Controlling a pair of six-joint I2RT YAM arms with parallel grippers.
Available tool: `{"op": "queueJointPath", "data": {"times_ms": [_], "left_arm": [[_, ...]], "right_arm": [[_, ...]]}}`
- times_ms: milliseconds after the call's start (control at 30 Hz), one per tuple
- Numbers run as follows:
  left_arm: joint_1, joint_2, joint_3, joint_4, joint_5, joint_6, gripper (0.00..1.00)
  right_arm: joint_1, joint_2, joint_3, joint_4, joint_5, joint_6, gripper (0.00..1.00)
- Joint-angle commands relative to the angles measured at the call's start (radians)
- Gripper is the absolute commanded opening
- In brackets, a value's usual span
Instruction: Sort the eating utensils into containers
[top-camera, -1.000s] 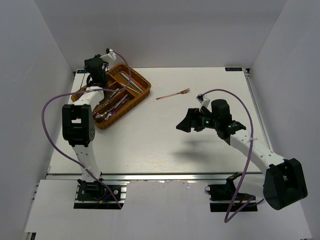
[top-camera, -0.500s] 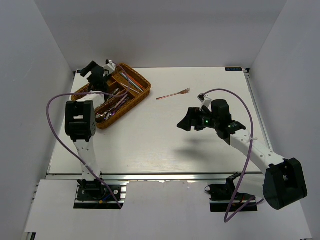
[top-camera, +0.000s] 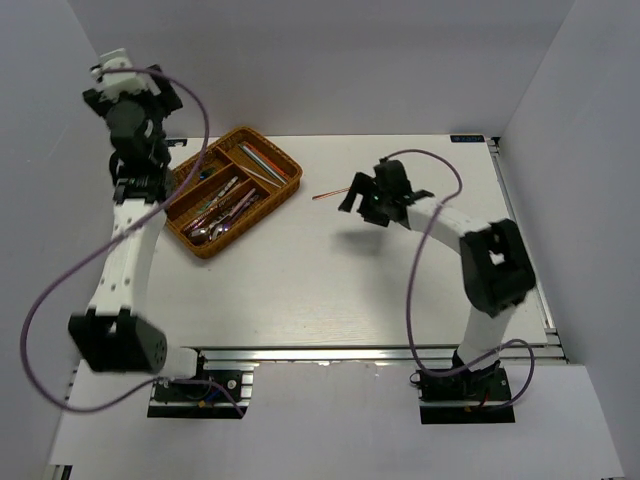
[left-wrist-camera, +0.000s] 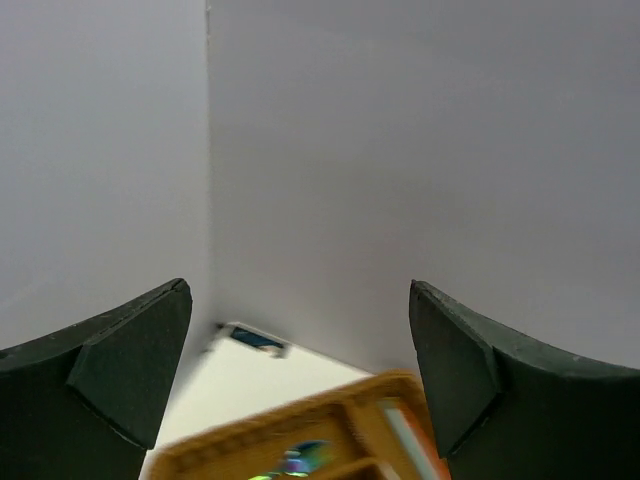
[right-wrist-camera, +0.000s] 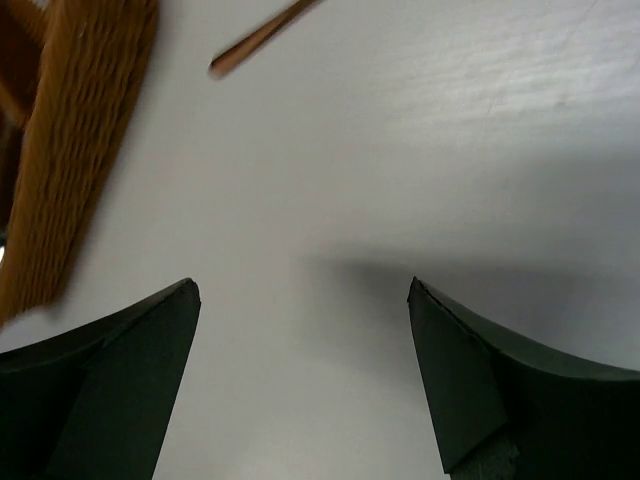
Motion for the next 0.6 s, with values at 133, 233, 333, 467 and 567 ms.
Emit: {"op": "queueJointPath", "data": {"times_ms": [133, 233, 333, 467, 567], "left_arm": [[-0.014, -0.227, -0.401, -0.076, 0.490, -0.321, 0.98], [-0.057, -0.133, -0.345, -0.086, 0.551, -0.269, 0.98], [-0.144, 0.104, -0.126, -0.160, 0.637, -0.217, 0.98], [-0.334, 0.395, 0.234, -0.324, 0.597, 0.088, 0.98], [-0.374, 0.627, 0.380, -0.401, 0.663, 0.168, 0.98]], "right_arm": [[0.062, 0.350, 0.668, -0.557, 0.540, 0.252, 0.89], [0.062, 0.139, 0.448, -0.509, 0.567, 0.345, 0.89], [0.058, -0.227, -0.032, -0.226, 0.558, 0.307, 0.89], [0.048, -0.620, -0.417, -0.099, 0.495, 0.141, 0.89], [0.027, -0.841, -0.469, -0.203, 0.425, 0.024, 0.89]]}}
